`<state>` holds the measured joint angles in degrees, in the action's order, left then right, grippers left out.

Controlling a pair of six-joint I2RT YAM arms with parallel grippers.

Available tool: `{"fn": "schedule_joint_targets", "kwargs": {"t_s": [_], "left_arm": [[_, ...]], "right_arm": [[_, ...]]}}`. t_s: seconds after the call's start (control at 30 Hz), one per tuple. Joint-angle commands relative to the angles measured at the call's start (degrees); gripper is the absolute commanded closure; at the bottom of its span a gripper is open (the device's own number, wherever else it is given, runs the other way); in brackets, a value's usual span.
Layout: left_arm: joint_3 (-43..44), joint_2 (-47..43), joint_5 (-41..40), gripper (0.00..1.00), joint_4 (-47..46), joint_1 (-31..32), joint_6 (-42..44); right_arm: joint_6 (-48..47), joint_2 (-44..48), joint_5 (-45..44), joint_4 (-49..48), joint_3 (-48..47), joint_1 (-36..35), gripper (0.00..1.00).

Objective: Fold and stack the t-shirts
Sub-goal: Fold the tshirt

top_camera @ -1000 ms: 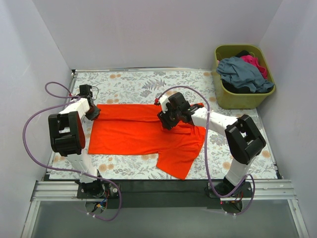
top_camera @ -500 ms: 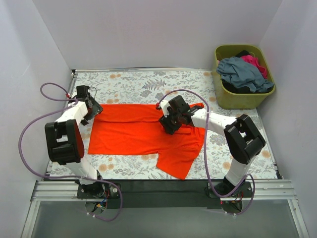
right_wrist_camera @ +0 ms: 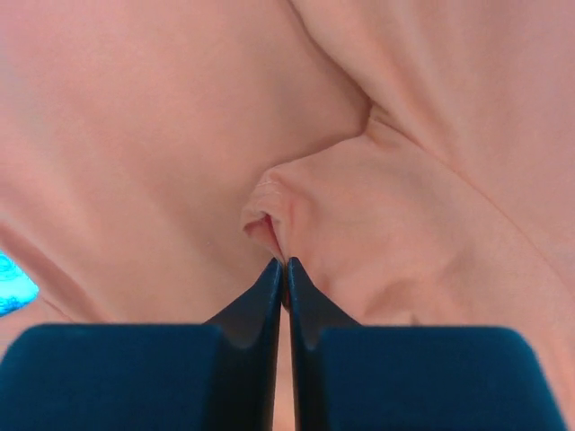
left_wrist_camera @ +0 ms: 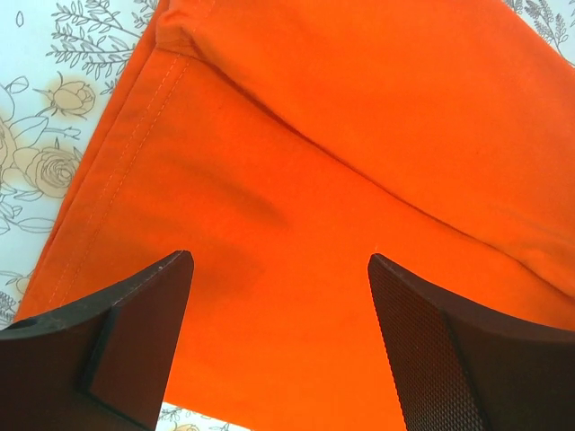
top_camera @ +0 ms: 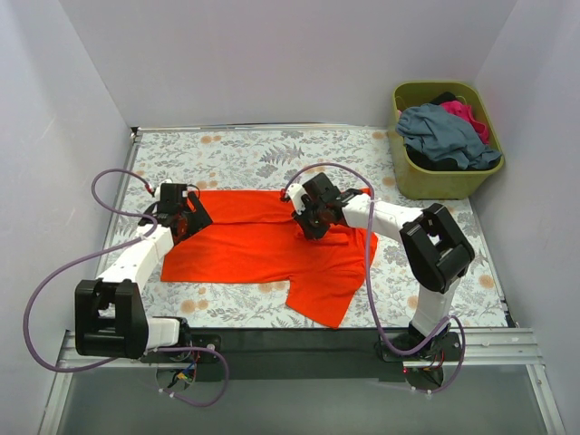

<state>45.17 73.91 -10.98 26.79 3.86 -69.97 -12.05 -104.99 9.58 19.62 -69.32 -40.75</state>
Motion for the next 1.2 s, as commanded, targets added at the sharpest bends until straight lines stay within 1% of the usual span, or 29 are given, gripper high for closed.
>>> {"fn": "schedule_joint_targets", "kwargs": {"t_s": [0.0, 0.03, 0.07, 0.13, 0.3, 0.33, 0.4, 0.43, 0.53, 0.57, 0.7, 0.73, 0.8, 0.83, 0.9, 0.93, 0.97, 1.03, 1.07, 1.1, 1.17], "left_arm": [[0.53, 0.44, -0.97, 0.27, -2.71, 0.27, 1.16], [0.8, 1.23, -0.71, 0.27, -2.62, 0.27, 1.24], [1.06, 1.41, -0.45, 0.27, -2.62, 0.27, 1.24], [1.06, 1.5, 0.35, 0.27, -2.7, 0.27, 1.16], [0.8, 1.32, 1.22, 0.28, -2.97, 0.45, 1.33], [0.8, 1.41, 1.4, 0.28, -2.88, 0.45, 1.42], [0.97, 1.76, 1.93, 0.28, -2.88, 0.54, 1.59], [0.98, 1.85, 2.54, 0.28, -2.88, 0.8, 1.51], [0.89, 1.5, 3.51, 0.27, -3.32, 2.2, 1.42], [0.97, 1.33, 4.99, 0.27, -3.32, 2.73, 1.07], [2.12, 1.32, 7.9, 0.24, -3.14, 8.08, -0.5], [2.55, 1.85, 8.43, 0.23, -3.14, 10.27, -0.86], [3.61, 2.64, 9.4, 0.23, -3.32, 12.13, -2.26], [4.22, 4.3, 9.31, 0.23, -3.41, 13.01, -2.36], [7.55, 6.85, 7.57, 0.23, -3.32, 13.19, -2.27], [9.05, 8.25, 6.6, 0.24, -3.14, 13.19, -2.01], [11.15, 11.49, 5.46, 0.25, -2.97, 13.19, -1.92], [17.3, 15.11, 3.35, 0.27, -2.44, 12.67, -1.57], [19.58, 17.47, 3.25, 0.28, -1.48, 12.23, -1.05], [24.31, 21.33, 2.81, 0.29, -0.95, 11.62, -1.13], [27.85, 25.21, 1.67, 0.3, 0.1, 9.51, -1.48]], "right_arm": [[2.37, 1.36, 0.97, 4.11, -2.57, -1.52, 0.92], [3.17, 1.37, 0.79, 5.42, -2.58, -2.13, 0.97], [3.87, 1.45, 0.79, 5.95, -2.66, -2.66, 0.99], [5.98, 1.46, 0.53, 7.18, -2.75, -3.89, 0.99], [11.69, 0.31, -3.34, 10.09, -4.15, -6.27, 0.98], [13.88, 0.23, -3.61, 10.26, -4.07, -6.62, 0.88], [15.21, 0.22, -4.39, 10.97, -3.98, -6.62, 0.75], [16.0, 0.4, -5.01, 11.23, -3.98, -6.62, 0.65], [16.71, 2.5, -8.87, 11.85, -3.98, -6.01, 0.59], [16.89, 3.29, -9.32, 11.76, -3.98, -5.31, 0.58], [16.98, 6.72, -11.96, 11.67, -3.37, 0.92, 0.57], [16.98, 6.99, -11.78, 11.32, -3.45, 4.51, 0.59], [16.89, 7.6, -10.73, 10.01, -3.45, 8.21, 0.62], [16.89, 7.78, -10.2, 7.91, -3.37, 11.63, 0.66], [16.97, 7.44, -7.13, 5.97, -3.8, 14.81, 0.68], [16.98, 7.0, -6.51, 5.18, -4.24, 17.26, 0.71], [17.06, 6.47, -5.55, 4.12, -5.38, 18.42, 0.73], [17.24, 4.54, -4.84, 3.24, -6.52, 20.61, 0.75], [17.24, 3.83, -4.23, 2.63, -7.05, 20.97, 0.75], [17.33, 2.61, -4.05, 2.36, -8.1, 21.41, 0.75], [17.5, 0.59, -4.05, 1.75, -8.9, 22.12, 0.76]]}}
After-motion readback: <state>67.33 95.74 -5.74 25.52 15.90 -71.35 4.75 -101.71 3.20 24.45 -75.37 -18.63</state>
